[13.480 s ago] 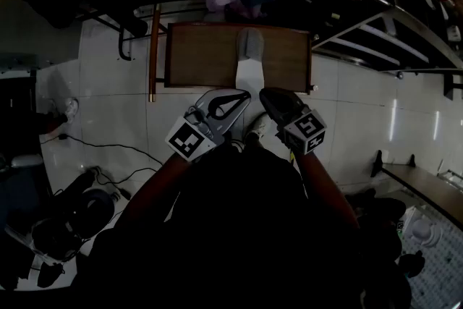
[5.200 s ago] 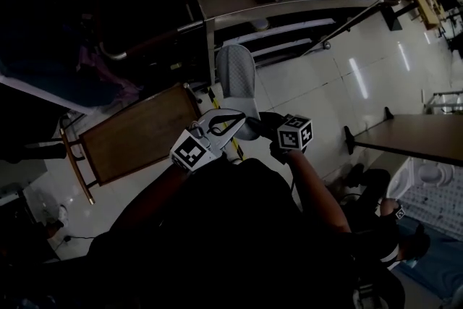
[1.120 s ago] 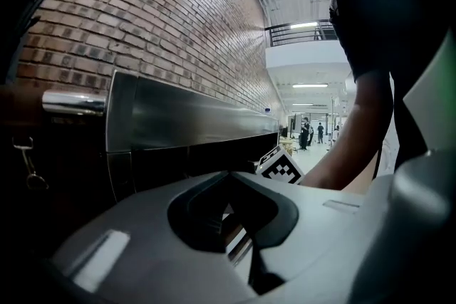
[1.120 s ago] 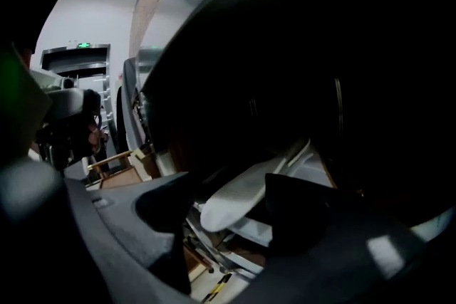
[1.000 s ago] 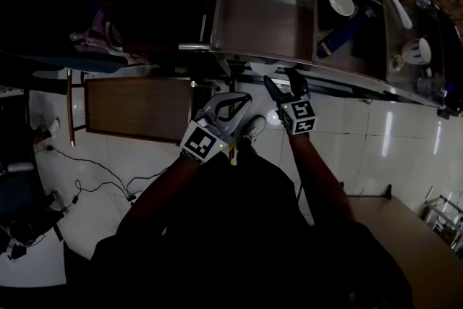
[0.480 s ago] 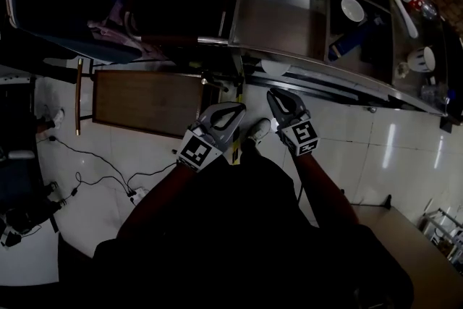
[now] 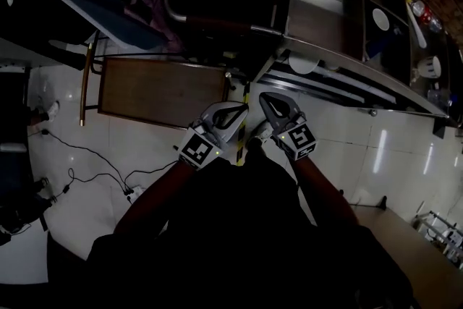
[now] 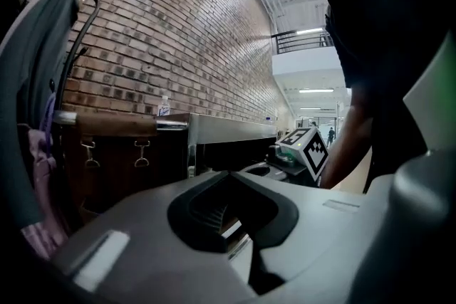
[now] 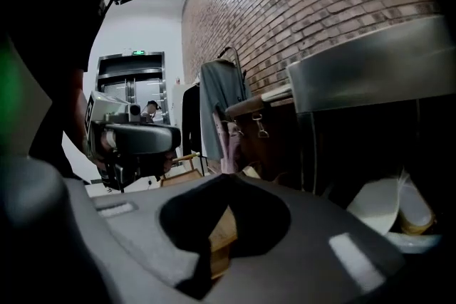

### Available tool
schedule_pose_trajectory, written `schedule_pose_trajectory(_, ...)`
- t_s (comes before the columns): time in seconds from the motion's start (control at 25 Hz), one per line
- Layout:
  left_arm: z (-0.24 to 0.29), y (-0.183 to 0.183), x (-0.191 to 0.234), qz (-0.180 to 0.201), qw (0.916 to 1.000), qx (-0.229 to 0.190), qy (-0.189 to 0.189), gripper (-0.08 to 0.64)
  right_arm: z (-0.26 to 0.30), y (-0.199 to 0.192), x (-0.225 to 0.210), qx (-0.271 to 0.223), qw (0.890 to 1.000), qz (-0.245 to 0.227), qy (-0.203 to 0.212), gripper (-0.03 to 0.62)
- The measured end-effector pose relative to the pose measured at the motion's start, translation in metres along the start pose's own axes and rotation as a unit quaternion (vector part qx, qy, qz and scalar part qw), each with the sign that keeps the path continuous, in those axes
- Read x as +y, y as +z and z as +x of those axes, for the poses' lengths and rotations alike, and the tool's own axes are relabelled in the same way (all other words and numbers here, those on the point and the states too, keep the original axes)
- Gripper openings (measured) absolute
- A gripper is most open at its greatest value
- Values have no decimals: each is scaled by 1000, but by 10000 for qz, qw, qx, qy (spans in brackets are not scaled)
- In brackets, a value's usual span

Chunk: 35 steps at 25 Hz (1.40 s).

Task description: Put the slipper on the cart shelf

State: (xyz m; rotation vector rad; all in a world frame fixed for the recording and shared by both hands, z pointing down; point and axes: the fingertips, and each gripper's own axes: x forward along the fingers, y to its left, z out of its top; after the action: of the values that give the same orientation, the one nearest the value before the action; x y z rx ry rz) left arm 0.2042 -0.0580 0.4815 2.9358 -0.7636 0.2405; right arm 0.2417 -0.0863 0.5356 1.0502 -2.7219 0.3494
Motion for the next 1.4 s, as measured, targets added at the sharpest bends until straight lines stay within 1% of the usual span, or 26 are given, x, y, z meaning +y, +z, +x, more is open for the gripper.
schedule_pose_trajectory(0.08, -27, -5, 7, 69, 10000, -6, -55, 5, 16, 12, 28, -37, 10000, -20, 41, 0)
schedule_pose_trajectory(0.24, -86, -6, 28, -66, 9999, -149, -4, 5, 42, 32, 88, -160, 9996, -46, 215, 1)
schedule_pose_trajectory(0.36, -127, -10, 41, -142, 9997, -173, -57, 5, 60, 39, 130, -106, 9995, 46, 278, 2)
schedule_pose_trajectory(0.48, -158, -13, 45, -205, 9994, -184, -200, 5, 72, 41, 164, -25, 9997, -85, 239, 2)
schedule_pose_trajectory(0.6, -182, -12, 45, -108, 9992, -223, -308, 5, 81, 45, 195, -21, 9991, -283, 301, 2)
schedule_pose_trajectory(0.68, -196, -11, 46, 40, 9994, -204, -290, 5, 84, 51, 212, -8, 9991, -255, 342, 2)
schedule_pose_trajectory(0.72, -202, -9, 46, 22, 9994, -219, -255, 5, 85, 54, 219, -6, 9990, -255, 360, 2)
schedule_pose_trajectory(0.88, -221, -1, 43, -270, 9989, -367, -128, 5, 83, 68, 236, -77, 9989, -221, 417, 2)
schedule_pose_trajectory(1.0, -231, 4, 40, -195, 9985, -495, -97, 5, 77, 80, 245, -180, 9983, -286, 478, 2)
schedule_pose_trajectory(1.12, -237, 17, 30, -330, 9979, -551, -32, 5, 68, 91, 253, -333, 9971, -320, 598, 2)
schedule_pose_trajectory(1.2, -241, 25, 22, -386, 9978, -537, 33, 5, 60, 96, 258, -415, 9966, -323, 632, 2)
schedule_pose_trajectory(1.4, -245, 36, 13, -242, 9984, -430, 260, 5, 46, 107, 262, -626, 9959, -274, 601, 2)
